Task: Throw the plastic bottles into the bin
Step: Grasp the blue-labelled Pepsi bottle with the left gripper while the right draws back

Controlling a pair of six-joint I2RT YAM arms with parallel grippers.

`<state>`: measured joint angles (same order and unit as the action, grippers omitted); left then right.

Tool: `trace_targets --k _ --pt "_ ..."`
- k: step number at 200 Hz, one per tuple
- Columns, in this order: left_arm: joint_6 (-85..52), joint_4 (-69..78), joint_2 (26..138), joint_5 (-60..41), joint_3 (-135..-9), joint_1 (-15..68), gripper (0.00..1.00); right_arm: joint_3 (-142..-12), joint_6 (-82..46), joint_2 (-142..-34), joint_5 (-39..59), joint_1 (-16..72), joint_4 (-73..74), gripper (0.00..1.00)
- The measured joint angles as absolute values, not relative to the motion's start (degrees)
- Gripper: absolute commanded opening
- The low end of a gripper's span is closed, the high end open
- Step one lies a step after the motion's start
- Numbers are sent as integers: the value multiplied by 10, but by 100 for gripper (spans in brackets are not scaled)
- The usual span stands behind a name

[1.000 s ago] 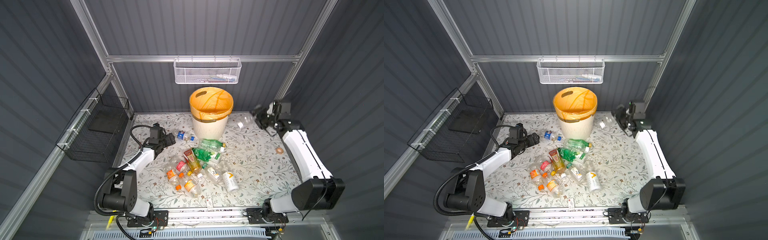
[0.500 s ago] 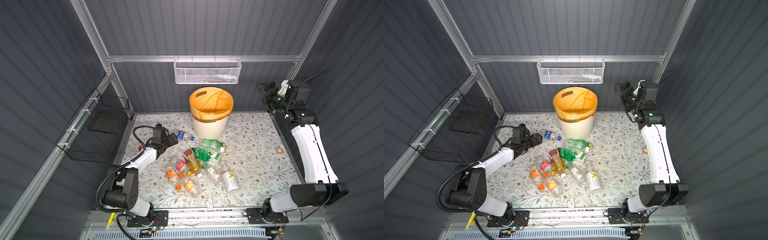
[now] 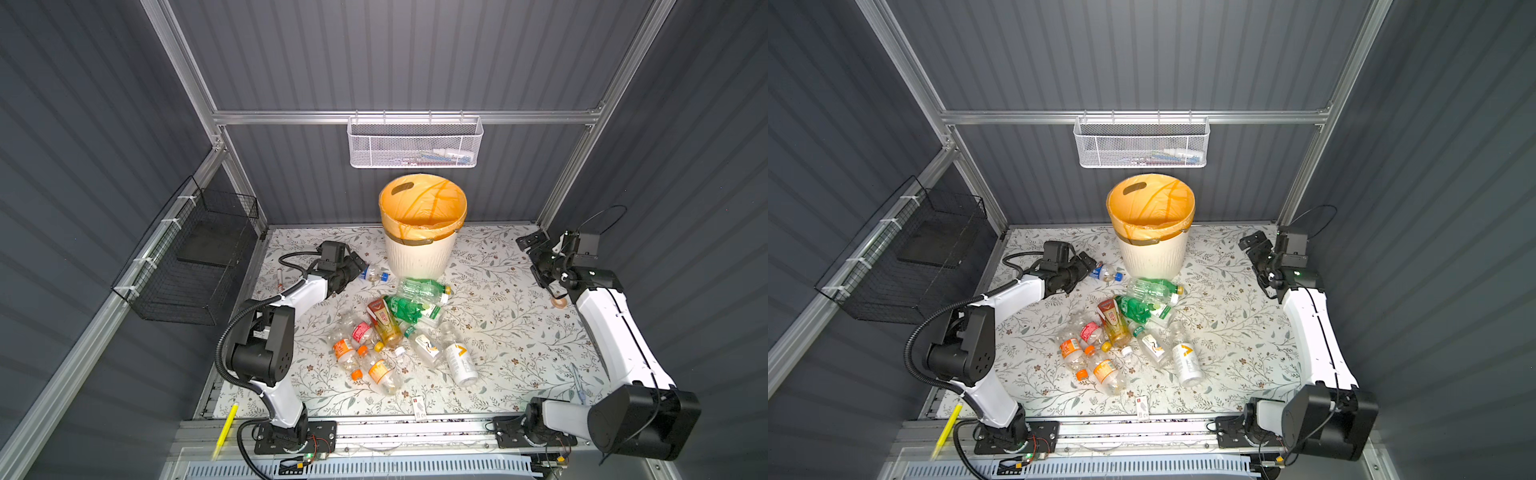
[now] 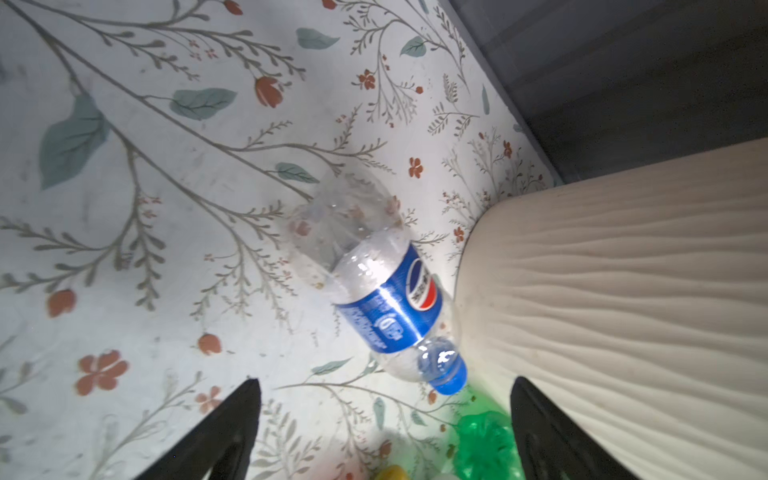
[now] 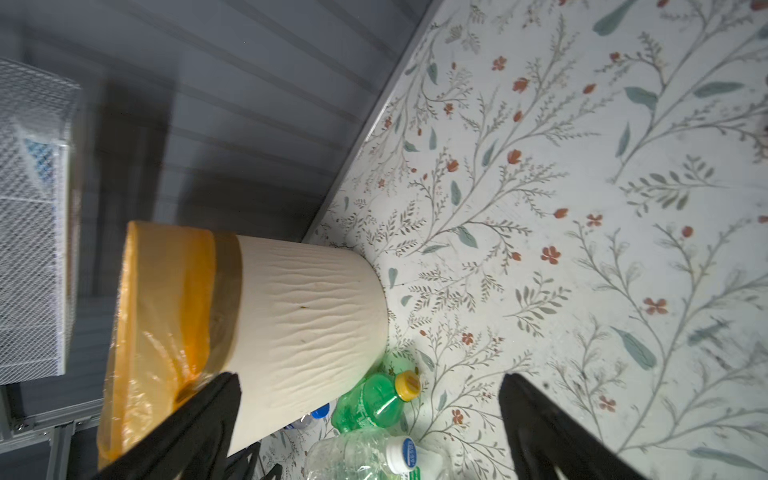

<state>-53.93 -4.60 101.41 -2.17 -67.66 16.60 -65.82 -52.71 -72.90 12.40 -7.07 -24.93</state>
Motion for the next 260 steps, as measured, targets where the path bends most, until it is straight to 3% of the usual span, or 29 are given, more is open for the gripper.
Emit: trace_targets --k 156,239,260 --pt "-648 -150 1140 -19 -820 185 92 -587 -572 -760 209 -91 -148 99" --pt "-643 -154 1179 -11 -844 187 80 -563 -587 -759 226 -96 -128 98" --pt "-636 -154 1180 -11 -844 187 71 -556 -592 -759 228 -96 -123 98"
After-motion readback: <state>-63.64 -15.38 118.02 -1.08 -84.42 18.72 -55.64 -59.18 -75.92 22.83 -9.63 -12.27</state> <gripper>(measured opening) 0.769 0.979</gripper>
